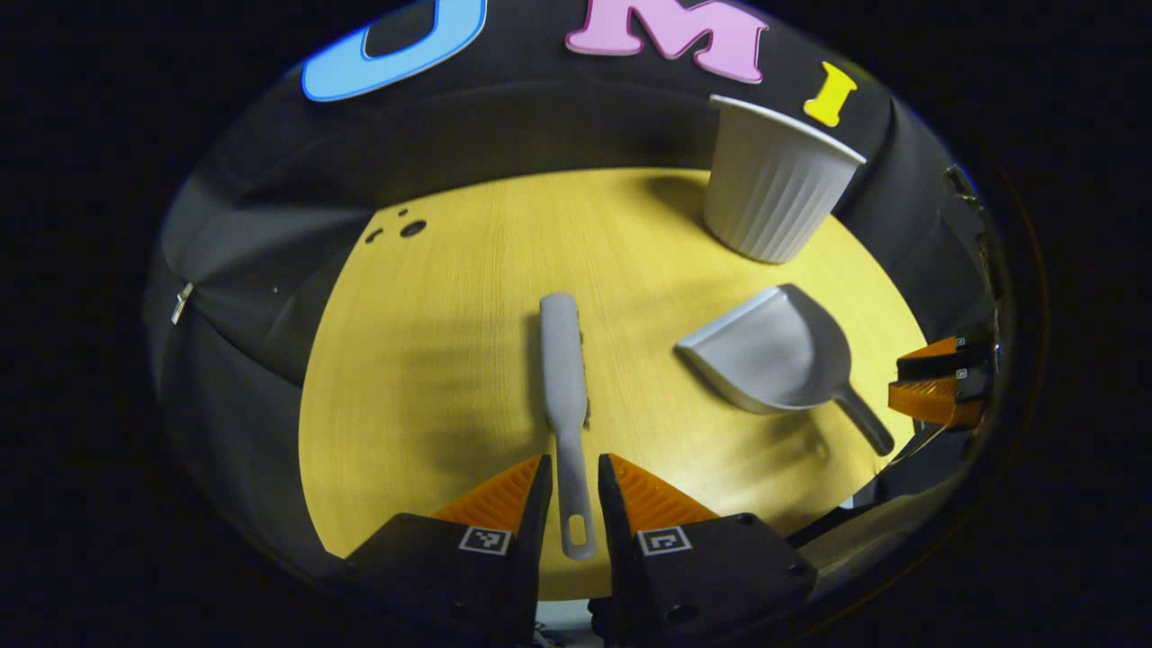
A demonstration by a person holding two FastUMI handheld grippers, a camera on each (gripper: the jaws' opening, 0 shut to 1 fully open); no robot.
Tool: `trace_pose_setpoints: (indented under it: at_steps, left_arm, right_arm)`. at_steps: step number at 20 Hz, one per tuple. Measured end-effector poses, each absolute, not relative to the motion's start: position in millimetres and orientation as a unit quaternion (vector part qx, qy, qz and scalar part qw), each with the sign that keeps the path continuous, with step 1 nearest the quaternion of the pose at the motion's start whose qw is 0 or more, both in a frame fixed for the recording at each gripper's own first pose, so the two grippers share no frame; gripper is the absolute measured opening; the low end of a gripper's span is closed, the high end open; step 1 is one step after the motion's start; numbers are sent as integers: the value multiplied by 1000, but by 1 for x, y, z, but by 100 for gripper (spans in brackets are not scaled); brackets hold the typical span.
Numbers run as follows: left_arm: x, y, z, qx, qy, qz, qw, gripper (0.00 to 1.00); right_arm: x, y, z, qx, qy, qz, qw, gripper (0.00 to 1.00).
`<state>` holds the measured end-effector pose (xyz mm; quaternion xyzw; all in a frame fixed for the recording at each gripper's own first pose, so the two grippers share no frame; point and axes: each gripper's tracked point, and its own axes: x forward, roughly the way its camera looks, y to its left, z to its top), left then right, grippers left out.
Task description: Pick up the small broom and dustpan from the desktop, sweep the trash into the dustpan with the broom, and then empty the trash into the garbage bin.
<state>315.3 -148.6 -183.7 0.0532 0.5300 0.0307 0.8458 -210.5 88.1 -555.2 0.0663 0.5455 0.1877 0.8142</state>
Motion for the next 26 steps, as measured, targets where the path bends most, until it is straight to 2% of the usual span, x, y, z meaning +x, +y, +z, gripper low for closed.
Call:
trace_pose_setpoints:
  at_steps: [5,7,8,9,10,12,13,15,16,17,26]
  left_arm:
    - [351,-163,-122,56,426,26,903,43]
    - [357,-170,-107,58,395,18,916,43]
    - [359,-174,-103,60,387,14,920,43]
    - [360,-177,-100,61,379,9,923,46]
    - [361,-180,-95,59,371,4,927,43]
    - [362,-193,-93,51,364,-12,930,46]
    - [362,-195,-93,49,363,-15,930,47]
    - [365,-199,-91,46,358,-18,932,49]
    - [367,-200,-90,49,355,-18,933,50]
    - [367,-199,-90,53,355,-19,933,51]
    - [374,-192,-88,65,356,-17,932,53]
  right_arm:
    - [-179,105,-505,95,459,197,861,47]
    - [-167,104,-487,100,424,191,879,48]
    - [-159,103,-479,103,408,186,888,39]
    - [-154,103,-472,107,393,183,895,48]
    - [-148,105,-465,114,380,182,900,49]
    - [-140,107,-456,116,360,175,909,54]
    - [-137,105,-455,110,352,170,914,45]
    - [-136,106,-455,100,347,163,918,65]
    - [-134,110,-453,101,346,164,918,46]
    - [-134,112,-453,102,345,165,919,56]
    - [-128,107,-455,99,344,153,921,57]
